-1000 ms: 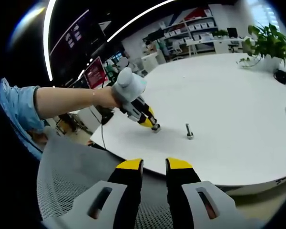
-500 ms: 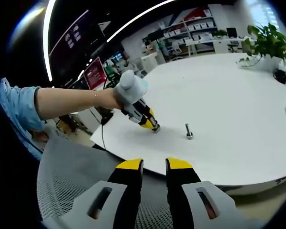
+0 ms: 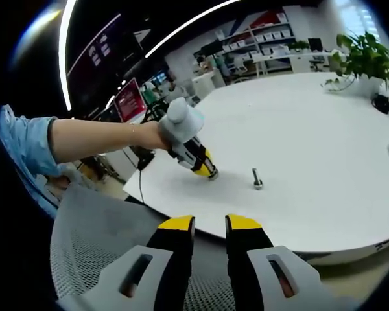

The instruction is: Place the washer onto the threaded stud by aligning its center hole with the stud, sliding it down to the base, and recovering from edge contact or off-axis alignment until the washer reaches the visible bottom stop.

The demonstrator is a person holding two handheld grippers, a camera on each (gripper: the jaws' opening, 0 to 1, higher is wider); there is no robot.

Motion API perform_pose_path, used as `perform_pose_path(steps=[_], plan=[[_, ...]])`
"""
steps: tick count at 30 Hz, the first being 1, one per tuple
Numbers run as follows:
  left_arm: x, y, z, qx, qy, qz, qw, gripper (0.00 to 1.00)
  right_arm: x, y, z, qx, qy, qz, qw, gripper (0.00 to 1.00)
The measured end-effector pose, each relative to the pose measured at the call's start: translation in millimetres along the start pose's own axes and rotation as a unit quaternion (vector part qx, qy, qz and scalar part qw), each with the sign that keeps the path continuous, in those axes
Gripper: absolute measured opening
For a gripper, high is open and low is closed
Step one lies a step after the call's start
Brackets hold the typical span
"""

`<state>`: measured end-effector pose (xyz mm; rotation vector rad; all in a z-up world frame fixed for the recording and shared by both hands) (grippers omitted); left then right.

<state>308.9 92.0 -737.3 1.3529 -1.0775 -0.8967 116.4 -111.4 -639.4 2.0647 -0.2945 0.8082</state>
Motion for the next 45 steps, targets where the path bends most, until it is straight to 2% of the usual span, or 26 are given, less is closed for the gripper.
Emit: perform_pose_path(steps=[26, 45], plan=[[2.5, -4.9, 0.4, -0.003, -0.016, -0.014, 0.9998, 0.19, 0.6, 0.2, 0.4, -0.001, -0.001, 0.003, 1.0, 0.22], [5.0, -6.6, 0.8, -0.007, -0.013, -0.026, 0.9996, 0.19, 0.8, -0.1, 0.8, 0.001, 0.001, 0.002, 1.0, 0.22]])
Point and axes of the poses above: the point that each gripper's makers call its tool centre point, and the gripper's own axes: y roughly backward along the fingers, z roughly to its right, x roughly out of its top, the point moved 8 cm from there along y, roughly backward along the fingers, and after that the axes turned 8 degrees about -z, right-handed, at the moved point
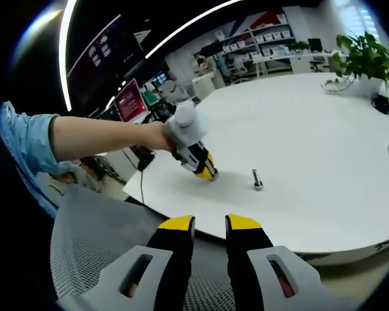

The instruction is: Place the washer onto the threaded stud by aligning its center hole with the stud, sliding it down to the base, and recovering from edge contact or off-axis alignment until the washer reaches the visible bottom stop.

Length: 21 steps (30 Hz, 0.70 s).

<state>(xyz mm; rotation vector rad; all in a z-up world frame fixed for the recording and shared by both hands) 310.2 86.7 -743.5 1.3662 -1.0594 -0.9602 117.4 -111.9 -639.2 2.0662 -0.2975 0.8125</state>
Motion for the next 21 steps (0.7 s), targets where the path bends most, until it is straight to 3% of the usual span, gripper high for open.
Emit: perform_pose_path(steps=[21], plan=[[1.3, 0.5, 6.1, -0.012, 0.009, -0.003, 0.9999, 0.19, -0.1, -0.1, -1.0, 0.003, 0.003, -0.001, 1.0, 0.22]])
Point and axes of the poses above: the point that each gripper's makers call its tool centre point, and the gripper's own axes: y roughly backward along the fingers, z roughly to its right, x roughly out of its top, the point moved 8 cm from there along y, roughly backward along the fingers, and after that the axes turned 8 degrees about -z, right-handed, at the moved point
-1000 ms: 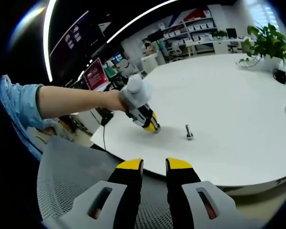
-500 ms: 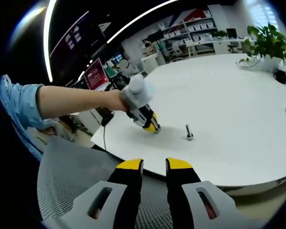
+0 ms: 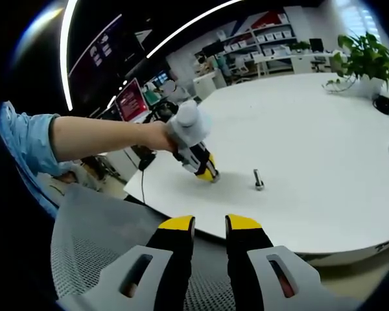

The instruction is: Place the washer onto the threaded stud by aligning its center hole with the stud, sliding it down to the base, and recovering from edge contact or off-axis alignment until the washer reaches the visible bottom stop.

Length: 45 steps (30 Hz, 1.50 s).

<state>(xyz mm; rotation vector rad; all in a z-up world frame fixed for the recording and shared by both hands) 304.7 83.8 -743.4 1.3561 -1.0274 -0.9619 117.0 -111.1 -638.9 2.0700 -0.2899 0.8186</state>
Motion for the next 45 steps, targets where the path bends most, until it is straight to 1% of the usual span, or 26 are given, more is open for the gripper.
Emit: perform_pose_path(steps=[3, 6, 12, 20, 23, 24, 25, 26, 27, 30, 36, 39, 45], plan=[[0.2, 0, -1.8, -0.002, 0.016, 0.004, 0.9999, 0.2, -0.1, 0, 0, 0.0, 0.001, 0.0, 1.0, 0.22], [-0.1, -1, -1.7, -0.005, 0.0, 0.002, 1.0, 0.2, 0.1, 0, 0, 0.001, 0.0, 0.002, 1.0, 0.22], [-0.4, -1, -1.1, -0.006, -0.011, -0.002, 0.9999, 0.2, 0.0, 0, 0, 0.001, 0.001, 0.002, 1.0, 0.22], [0.7, -1, -1.5, -0.006, -0.016, 0.0, 0.9999, 0.2, 0.0, 0, 0, 0.002, 0.001, 0.002, 1.0, 0.22], [3.9, 1, 0.7, -0.006, -0.019, 0.006, 0.9998, 0.24, -0.1, 0, 0, 0.002, 0.001, 0.001, 1.0, 0.22], [4.2, 0, 1.1, -0.007, -0.019, 0.006, 0.9998, 0.27, -0.2, 0, 0, 0.002, 0.001, 0.001, 1.0, 0.22], [4.3, 0, 1.3, -0.005, -0.019, 0.003, 0.9998, 0.28, -0.2, 0, 0, 0.002, 0.001, 0.001, 1.0, 0.22], [3.0, -1, 0.2, 0.005, -0.028, -0.007, 0.9996, 0.27, -0.1, 0, 0, 0.002, 0.002, 0.002, 1.0, 0.22], [3.3, -2, -0.1, 0.008, -0.042, -0.006, 0.9991, 0.27, -0.1, 0, 0, 0.001, 0.001, 0.002, 1.0, 0.22], [3.7, -3, 1.6, 0.001, -0.036, -0.004, 0.9993, 0.27, -0.1, 0, 0, 0.001, 0.001, 0.002, 1.0, 0.22], [5.4, -7, 1.5, 0.006, -0.046, -0.008, 0.9989, 0.22, -0.3, 0, 0, 0.001, 0.0, 0.002, 1.0, 0.22], [6.8, -10, 1.9, 0.009, -0.053, -0.007, 0.9985, 0.22, -0.3, 0, 0, 0.001, -0.001, 0.002, 1.0, 0.22], [7.3, -11, 5.3, 0.014, -0.055, -0.01, 0.9984, 0.22, -0.5, -1, 0, 0.002, 0.002, -0.004, 1.0, 0.22]])
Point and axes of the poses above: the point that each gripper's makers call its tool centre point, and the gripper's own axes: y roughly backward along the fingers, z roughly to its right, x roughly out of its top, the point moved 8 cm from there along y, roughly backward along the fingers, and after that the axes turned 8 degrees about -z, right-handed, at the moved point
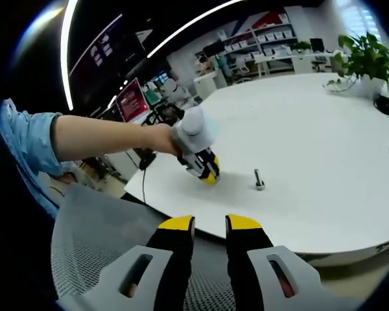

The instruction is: Place the washer onto the threaded stud by aligning its center hole with the stud, sliding it down to the base, and recovering from edge contact or off-axis alignment until the washer reaches the visible bottom stop.

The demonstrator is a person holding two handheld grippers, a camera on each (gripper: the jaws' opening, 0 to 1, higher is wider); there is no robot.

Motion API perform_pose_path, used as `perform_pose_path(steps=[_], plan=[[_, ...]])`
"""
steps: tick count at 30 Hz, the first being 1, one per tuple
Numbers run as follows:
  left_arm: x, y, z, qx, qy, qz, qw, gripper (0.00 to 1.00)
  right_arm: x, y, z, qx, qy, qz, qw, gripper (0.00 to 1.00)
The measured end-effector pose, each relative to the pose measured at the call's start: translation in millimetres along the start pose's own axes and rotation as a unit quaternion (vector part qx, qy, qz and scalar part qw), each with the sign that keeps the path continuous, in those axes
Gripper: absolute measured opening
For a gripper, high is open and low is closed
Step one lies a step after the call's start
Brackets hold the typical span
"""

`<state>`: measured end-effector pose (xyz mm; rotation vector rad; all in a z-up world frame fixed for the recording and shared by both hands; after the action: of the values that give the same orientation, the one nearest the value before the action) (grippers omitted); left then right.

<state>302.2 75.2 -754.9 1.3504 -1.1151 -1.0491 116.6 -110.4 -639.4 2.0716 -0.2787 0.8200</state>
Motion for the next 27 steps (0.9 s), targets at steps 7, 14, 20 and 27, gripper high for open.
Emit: perform_pose_path(steps=[7, 14, 20, 27], plan=[[0.0, 0, 7.5, -0.003, -0.001, -0.008, 1.0, 0.22, 0.0, 0, 0, 0.001, 0.002, -0.003, 1.0, 0.22], [-0.2, 1, 5.7, -0.001, -0.006, -0.004, 1.0, 0.25, 0.2, 0, 1, -0.001, -0.001, 0.0, 1.0, 0.22], [-7.0, 22, 0.1, -0.006, 0.022, 0.046, 0.9987, 0.41, 0.1, 0, 0, 0.0, 0.001, -0.003, 1.0, 0.22], [-29.5, 69, -1.4, 0.011, 0.072, 0.112, 0.991, 0.49, -0.1, 0, 0, 0.002, 0.004, -0.006, 1.0, 0.22]])
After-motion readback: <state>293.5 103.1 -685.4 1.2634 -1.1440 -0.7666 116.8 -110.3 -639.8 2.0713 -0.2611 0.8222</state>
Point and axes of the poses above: the point that each gripper's makers call its tool centre point, and the gripper's own axes: y roughly backward along the fingers, z roughly to its right, x roughly out of its top, the point moved 8 cm from there along y, roughly backward along the fingers, and after that the axes turned 8 degrees about -z, right-handed, at the moved point
